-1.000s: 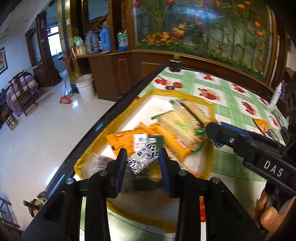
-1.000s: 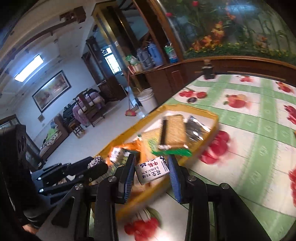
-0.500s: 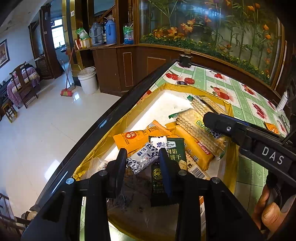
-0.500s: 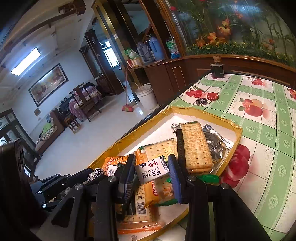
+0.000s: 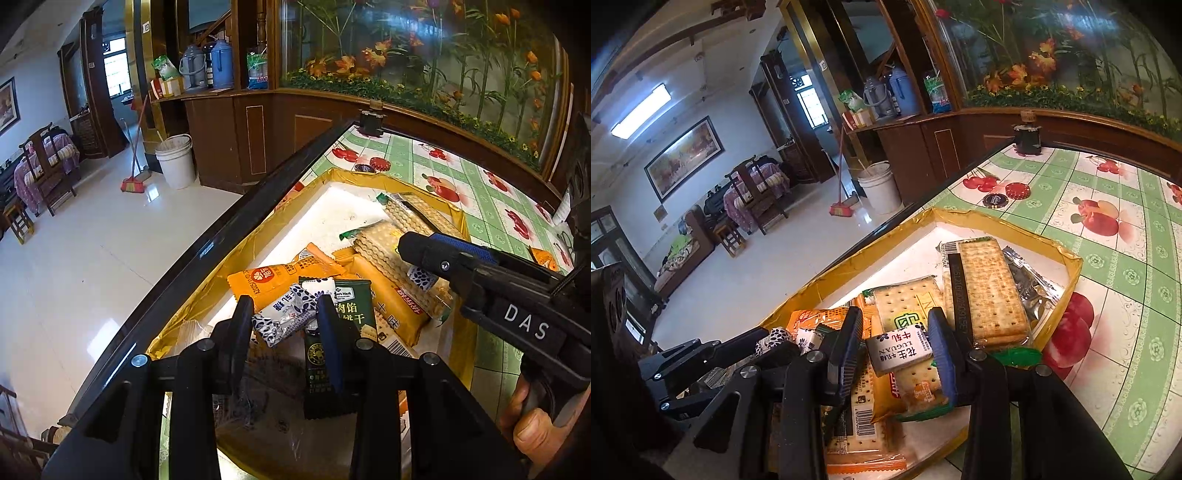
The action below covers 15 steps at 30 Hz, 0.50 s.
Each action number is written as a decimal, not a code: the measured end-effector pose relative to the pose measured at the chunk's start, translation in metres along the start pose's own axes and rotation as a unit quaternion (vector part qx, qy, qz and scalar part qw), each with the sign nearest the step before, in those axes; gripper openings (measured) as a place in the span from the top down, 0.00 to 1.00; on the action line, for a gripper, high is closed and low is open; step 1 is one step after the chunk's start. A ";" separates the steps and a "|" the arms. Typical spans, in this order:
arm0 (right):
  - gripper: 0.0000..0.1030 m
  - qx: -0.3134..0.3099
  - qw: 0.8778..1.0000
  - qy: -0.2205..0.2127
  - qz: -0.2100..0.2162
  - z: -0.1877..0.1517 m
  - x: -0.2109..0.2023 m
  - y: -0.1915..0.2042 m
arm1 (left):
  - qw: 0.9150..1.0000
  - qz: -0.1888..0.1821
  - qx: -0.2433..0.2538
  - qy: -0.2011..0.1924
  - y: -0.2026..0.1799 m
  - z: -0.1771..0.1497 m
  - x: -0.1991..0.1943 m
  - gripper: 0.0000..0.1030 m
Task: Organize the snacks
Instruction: 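Lower both candy packets into the tray and open both tools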
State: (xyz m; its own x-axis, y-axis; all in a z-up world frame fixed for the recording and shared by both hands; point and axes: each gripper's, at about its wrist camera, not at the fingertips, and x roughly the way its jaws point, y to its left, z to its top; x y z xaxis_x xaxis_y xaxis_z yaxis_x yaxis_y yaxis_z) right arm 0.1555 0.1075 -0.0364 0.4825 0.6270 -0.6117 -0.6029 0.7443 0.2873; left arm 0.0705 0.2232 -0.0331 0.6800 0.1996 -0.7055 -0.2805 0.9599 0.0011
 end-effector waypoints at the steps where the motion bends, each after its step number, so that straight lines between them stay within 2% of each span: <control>1: 0.62 0.001 1.000 0.001 0.000 0.000 0.000 0.000 | 1.000 0.000 -0.001 0.000 0.000 0.000 0.000 0.68; 4: 0.54 0.003 1.000 0.001 -0.002 0.000 -0.003 -0.001 | 1.000 -0.004 -0.006 0.001 0.002 0.000 -0.002 0.68; 6: 0.45 0.005 1.000 -0.003 -0.003 0.000 -0.007 -0.001 | 1.000 -0.005 -0.008 -0.002 0.003 0.000 -0.005 0.68; 9: 0.43 0.008 1.000 -0.009 -0.003 0.000 -0.014 -0.002 | 1.000 -0.004 -0.007 -0.009 0.003 0.000 -0.012 0.66; 10: 0.42 0.010 1.000 -0.011 0.000 0.001 -0.017 -0.002 | 1.000 -0.002 -0.006 -0.012 0.002 -0.001 -0.015 0.61; 12: 0.33 0.011 1.000 -0.015 0.002 0.000 -0.023 -0.001 | 1.000 0.003 -0.002 -0.025 0.001 -0.001 -0.023 0.46; 13: 0.32 0.011 1.000 -0.017 0.002 -0.001 -0.026 -0.001 | 0.999 0.008 0.000 -0.032 0.000 -0.001 -0.028 0.34; 14: 0.29 0.012 1.000 -0.021 0.003 -0.001 -0.030 -0.001 | 0.999 0.012 0.002 -0.043 0.000 -0.002 -0.033 0.29; 15: 0.27 0.013 1.000 -0.025 0.004 -0.002 -0.035 -0.001 | 0.998 0.015 0.005 -0.053 -0.001 -0.002 -0.039 0.28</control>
State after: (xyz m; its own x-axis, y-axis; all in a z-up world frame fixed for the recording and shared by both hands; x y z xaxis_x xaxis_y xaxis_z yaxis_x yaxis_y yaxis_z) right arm 0.1376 0.0844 -0.0167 0.5088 0.6436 -0.5718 -0.5913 0.7440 0.3112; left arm 0.0428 0.2137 -0.0070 0.7386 0.2481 -0.6268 -0.2964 0.9546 0.0286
